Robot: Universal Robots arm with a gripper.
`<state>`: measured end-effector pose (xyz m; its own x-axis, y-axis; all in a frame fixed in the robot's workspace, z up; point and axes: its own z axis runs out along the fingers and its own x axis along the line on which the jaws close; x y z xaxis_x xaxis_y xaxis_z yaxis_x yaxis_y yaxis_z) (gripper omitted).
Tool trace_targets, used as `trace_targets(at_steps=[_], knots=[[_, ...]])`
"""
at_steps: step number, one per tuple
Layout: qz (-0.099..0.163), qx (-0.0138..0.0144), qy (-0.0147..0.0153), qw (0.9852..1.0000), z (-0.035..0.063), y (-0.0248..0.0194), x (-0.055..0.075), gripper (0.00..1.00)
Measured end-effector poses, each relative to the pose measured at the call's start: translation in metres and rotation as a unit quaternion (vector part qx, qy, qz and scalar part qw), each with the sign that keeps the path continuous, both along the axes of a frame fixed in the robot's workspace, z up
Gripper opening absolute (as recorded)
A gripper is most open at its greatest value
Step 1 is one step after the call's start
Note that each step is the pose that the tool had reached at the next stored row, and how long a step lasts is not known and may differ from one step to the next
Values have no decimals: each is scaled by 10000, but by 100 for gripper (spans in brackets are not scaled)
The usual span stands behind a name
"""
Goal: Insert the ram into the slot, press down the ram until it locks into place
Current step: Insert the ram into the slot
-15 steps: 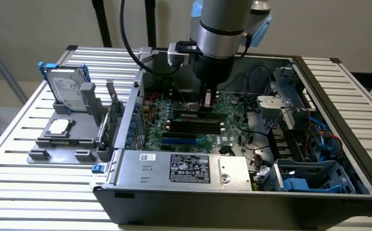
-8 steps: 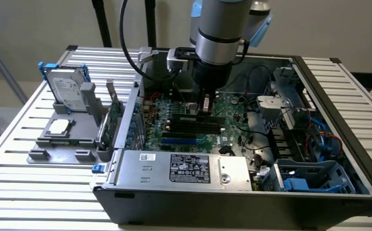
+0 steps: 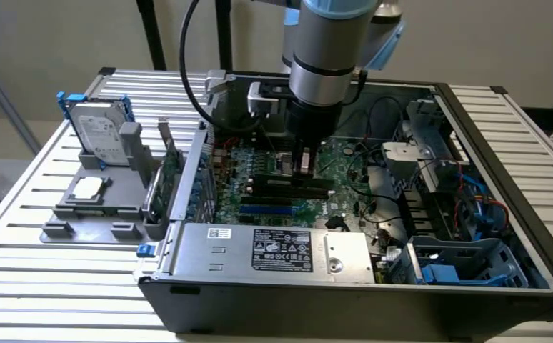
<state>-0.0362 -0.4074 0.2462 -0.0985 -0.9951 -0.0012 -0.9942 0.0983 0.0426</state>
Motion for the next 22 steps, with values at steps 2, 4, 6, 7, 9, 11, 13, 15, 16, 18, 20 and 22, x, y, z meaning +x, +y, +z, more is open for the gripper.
trace_targets(at_steps=[2,4,6,7,9,11,13,15,16,18,20,22], knots=[[54,-1,0,10000,-30,5,0,14],[116,-1,0,9999,-41,12,0,14],[171,0,0,9999,-44,19,0,14],[183,0,0,9998,-44,21,1,14],[189,0,1,9998,-46,22,0,14],[190,1,1,9998,-56,23,0,14],[189,1,3,9998,-70,26,0,14],[189,1,5,9998,-86,32,-1,14],[189,0,6,9998,-93,36,-1,14],[189,1,9,9998,-105,44,-1,14],[190,3,13,9998,-114,53,-1,14],[190,3,16,9998,-125,58,-1,14]])
